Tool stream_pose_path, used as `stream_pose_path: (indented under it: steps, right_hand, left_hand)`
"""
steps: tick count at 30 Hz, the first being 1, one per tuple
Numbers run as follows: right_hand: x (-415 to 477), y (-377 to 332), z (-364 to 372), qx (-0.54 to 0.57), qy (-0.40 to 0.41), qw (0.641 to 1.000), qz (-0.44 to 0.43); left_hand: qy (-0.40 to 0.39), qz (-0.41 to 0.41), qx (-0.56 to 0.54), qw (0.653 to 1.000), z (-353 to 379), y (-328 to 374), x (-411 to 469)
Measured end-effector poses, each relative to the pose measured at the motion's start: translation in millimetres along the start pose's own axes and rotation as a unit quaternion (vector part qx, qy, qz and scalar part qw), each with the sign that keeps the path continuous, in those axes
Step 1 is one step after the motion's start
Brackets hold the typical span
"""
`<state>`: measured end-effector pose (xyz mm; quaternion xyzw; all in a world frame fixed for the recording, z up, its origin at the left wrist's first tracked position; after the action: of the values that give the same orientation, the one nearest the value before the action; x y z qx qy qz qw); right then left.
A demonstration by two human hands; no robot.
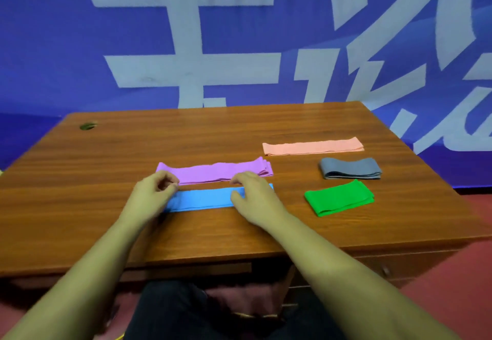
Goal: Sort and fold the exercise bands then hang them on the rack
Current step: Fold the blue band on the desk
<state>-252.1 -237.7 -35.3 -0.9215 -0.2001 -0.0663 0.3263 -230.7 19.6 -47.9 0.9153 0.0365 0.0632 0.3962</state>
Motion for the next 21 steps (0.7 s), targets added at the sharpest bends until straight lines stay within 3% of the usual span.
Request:
stream_pose_path:
  steps: [4,7,13,21]
  right_hand:
    - [0,-33,43,-0.016,-0.022,0.999,-0.024]
    - [-4,-40,67,-0.061,-0.048,0.996,-0.041]
    - [-17,-32,86,-0.104,-0.036,0.993,-0.049]
    - [-8,-31,84,-0.115,-0.037,0.991,-0.059]
  left_hand:
    - [0.112,-0.079,0.088,0.987,-8,-39,-8]
    - [0.092,-0.179,0.113,0.973,-3,-56,-7]
    - [0.056,-0.260,0.133,0.955,-1,-58,3]
    - [0.045,-0.153,0.064,0.985,-6,-43,-8]
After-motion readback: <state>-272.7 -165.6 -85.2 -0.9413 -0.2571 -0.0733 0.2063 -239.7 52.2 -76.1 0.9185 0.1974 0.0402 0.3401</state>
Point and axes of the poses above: each hand's wrist, its own x-axis towards the middle knuckle, its own z-axis out of the palm, y = z × x, the point moved 1 cm from there along x, towards the middle knuckle, and after that the axes turned 6 degrees about -z, right-handed, at the moved point
